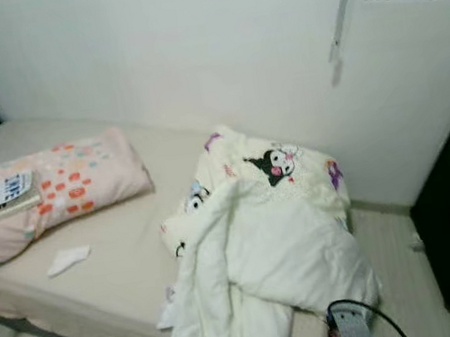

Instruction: Clean up the room

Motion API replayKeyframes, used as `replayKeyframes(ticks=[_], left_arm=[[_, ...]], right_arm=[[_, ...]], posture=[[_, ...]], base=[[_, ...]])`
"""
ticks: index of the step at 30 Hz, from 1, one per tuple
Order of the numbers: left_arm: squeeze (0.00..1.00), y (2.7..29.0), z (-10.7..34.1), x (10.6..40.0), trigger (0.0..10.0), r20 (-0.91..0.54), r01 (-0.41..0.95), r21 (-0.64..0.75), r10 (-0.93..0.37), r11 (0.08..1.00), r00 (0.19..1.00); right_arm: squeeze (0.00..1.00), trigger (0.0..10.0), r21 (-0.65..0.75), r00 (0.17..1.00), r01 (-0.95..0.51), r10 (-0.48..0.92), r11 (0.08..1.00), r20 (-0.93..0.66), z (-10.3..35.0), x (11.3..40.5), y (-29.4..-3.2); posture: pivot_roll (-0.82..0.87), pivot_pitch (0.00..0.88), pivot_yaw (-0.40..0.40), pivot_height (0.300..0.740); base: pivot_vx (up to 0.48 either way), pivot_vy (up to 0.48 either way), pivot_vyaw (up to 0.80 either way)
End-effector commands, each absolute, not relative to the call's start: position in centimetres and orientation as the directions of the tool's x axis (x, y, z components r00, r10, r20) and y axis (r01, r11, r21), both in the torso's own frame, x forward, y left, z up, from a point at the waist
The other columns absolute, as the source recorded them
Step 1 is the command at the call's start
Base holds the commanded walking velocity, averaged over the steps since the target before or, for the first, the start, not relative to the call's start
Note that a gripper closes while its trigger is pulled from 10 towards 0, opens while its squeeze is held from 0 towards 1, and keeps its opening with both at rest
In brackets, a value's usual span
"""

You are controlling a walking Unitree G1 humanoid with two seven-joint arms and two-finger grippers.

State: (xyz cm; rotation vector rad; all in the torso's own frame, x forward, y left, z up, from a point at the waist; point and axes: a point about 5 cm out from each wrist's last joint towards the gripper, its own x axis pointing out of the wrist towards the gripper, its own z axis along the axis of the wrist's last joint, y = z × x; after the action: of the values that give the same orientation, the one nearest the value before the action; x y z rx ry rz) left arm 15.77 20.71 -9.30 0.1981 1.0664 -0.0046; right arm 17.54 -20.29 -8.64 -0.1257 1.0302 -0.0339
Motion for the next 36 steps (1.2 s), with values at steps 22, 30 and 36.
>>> replayKeyframes(ticks=[22,30,36], left_arm=[[0.0,18.5,-0.6,28.7,10.0,-0.458,0.091,0.014,-0.075,0.996,0.886],[0.0,17.9,2.5,31.7,10.0,-0.345,0.053,0.086,-0.02,0.995,0.939],[0.0,17.4,3.2,32.3,10.0,-0.319,0.03,0.151,0.02,0.988,0.948]], right_arm=[[0.0,10.0,-0.159,0.488,0.03,-0.153,0.987,-0.859,-8.8,16.6,-21.8],[0.0,10.0,-0.137,0.511,0.059,-0.147,0.989,-0.847,-8.7,16.9,-21.5],[0.0,10.0,-0.134,0.499,0.083,-0.157,0.988,-0.852,-8.7,16.9,-21.5]], posture=[[-0.16,0.0,-0.033,0.74],[-0.17,0.0,-0.025,0.74],[-0.18,0.0,-0.018,0.74]], base=[[0.0,0.0,-0.47],[0.0,0.0,-0.45],[0.0,0.0,0.0]])
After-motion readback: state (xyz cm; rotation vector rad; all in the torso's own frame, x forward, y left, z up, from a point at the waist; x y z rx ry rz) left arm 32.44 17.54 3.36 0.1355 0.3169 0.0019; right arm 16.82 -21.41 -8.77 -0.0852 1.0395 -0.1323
